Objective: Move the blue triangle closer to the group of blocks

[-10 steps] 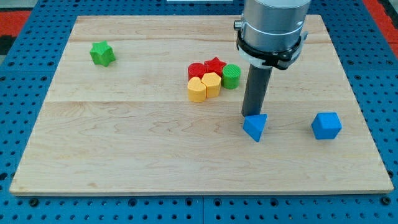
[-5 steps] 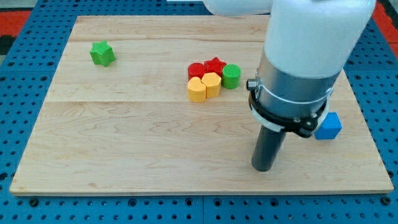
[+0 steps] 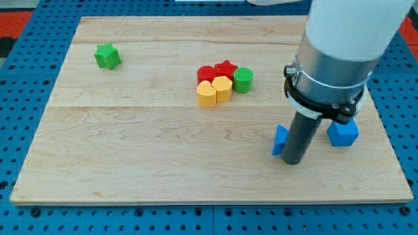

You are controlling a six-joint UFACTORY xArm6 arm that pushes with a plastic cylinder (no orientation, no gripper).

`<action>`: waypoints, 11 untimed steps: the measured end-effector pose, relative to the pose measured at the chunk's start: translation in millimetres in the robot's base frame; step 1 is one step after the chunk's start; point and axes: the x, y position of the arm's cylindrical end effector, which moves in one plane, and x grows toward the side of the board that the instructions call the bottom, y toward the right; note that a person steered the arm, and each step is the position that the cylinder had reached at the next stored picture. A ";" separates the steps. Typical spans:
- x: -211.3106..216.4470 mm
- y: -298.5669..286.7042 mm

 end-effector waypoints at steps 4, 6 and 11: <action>-65.3 0.0; -85.1 -1.0; -81.1 -58.4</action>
